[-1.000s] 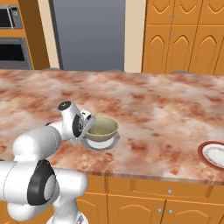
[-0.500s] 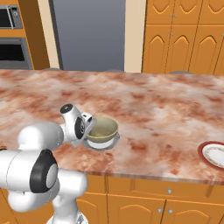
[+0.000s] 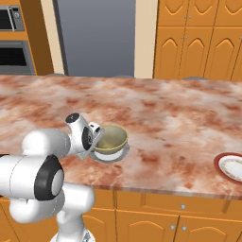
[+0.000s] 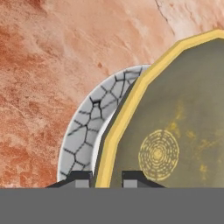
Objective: Move the bowls from the cabinet to the plates on the dining table.
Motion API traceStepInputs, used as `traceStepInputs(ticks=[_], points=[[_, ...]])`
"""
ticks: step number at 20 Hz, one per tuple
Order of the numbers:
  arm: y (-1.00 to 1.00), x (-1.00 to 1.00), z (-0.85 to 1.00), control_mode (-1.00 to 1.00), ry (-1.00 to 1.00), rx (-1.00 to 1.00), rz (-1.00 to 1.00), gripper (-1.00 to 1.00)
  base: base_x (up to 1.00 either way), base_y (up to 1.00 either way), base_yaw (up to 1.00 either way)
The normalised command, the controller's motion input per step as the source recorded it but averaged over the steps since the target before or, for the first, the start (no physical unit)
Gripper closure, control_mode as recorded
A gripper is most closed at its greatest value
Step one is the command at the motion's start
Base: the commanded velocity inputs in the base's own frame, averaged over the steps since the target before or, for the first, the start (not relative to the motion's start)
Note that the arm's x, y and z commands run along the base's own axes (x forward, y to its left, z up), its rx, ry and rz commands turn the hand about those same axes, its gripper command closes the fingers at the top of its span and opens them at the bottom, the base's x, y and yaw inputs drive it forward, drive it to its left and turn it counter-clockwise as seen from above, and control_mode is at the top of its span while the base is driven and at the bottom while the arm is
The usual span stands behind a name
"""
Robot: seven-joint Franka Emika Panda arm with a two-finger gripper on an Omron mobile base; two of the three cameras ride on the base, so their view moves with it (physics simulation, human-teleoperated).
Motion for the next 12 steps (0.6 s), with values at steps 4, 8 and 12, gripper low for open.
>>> traceStepInputs(ticks=[4,8,12], points=[[0.00,0.00,-0.06,-1.00,0.01,0.00,0.00,-1.00,0.00,0.00,0.00],[0.00,-0.01,-0.04,-1.00,0.00,0.00,0.00,-1.00,0.00,0.00,0.00],[0.00,-0.18,-0.03,-1.00,0.00,0.00,0.00,-1.00,0.00,0.00,0.00]])
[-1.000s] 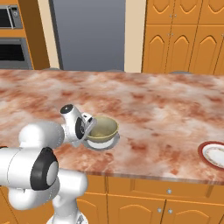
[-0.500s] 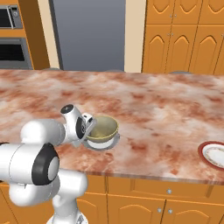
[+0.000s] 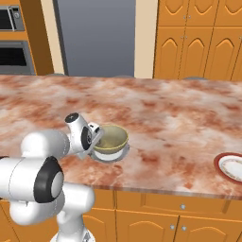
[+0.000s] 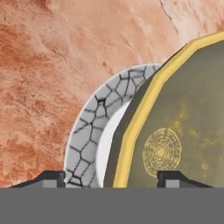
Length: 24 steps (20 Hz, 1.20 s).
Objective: Move the bowls from the cabinet to the plates on the dining table.
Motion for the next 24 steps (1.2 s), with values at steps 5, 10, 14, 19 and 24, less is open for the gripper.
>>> traceStepInputs(ticks=[5,10,14,19,24], points=[[0.00,-0.35,-0.01,-1.00,0.00,0.00,-0.01,-1.00,0.00,0.00,0.00],[0.00,-0.39,0.10,-1.00,0.00,0.00,-0.01,-1.00,0.00,0.00,0.00],[0.00,-0.23,0.39,-1.00,0.00,0.02,0.00,-1.00,0.00,0.00,0.00],[0.00,-0.22,0.56,-1.00,0.07,0.08,0.00,-1.00,0.00,0.00,0.00],[0.00,-0.22,0.57,-1.00,0.07,0.10,0.00,-1.00,0.00,0.00,0.00]])
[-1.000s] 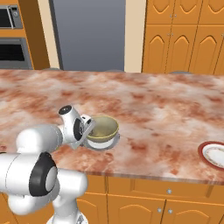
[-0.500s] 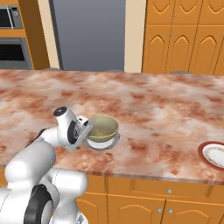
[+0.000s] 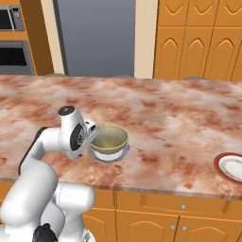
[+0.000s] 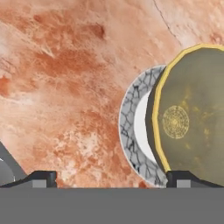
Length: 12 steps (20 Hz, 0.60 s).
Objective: Move the bowls from the cabinet to the plates on the dining table.
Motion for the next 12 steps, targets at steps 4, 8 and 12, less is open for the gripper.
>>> traceStepInputs(ticks=[4,8,12], points=[[0.00,-0.34,0.57,-1.00,0.07,0.08,0.00,-1.00,0.00,0.00,0.00],[0.00,-0.36,0.59,-1.00,0.08,0.08,-0.01,-1.00,0.00,0.00,0.00],[0.00,-0.47,0.57,-1.00,0.08,0.08,0.00,-1.00,0.00,0.00,0.00]])
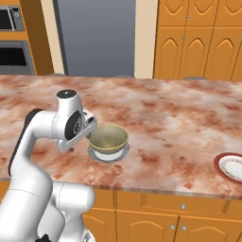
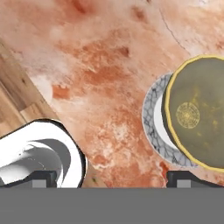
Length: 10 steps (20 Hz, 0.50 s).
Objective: Move the bowls from the cabinet to the plates on the dining table.
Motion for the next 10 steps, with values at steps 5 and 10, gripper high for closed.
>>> traceStepInputs(ticks=[5,10], points=[[0.00,-0.44,0.57,-1.00,0.02,0.09,-0.04,-1.00,0.00,0.00,0.00],[0.00,-0.38,0.57,-1.00,0.00,0.06,-0.05,-1.00,0.00,0.00,0.00]])
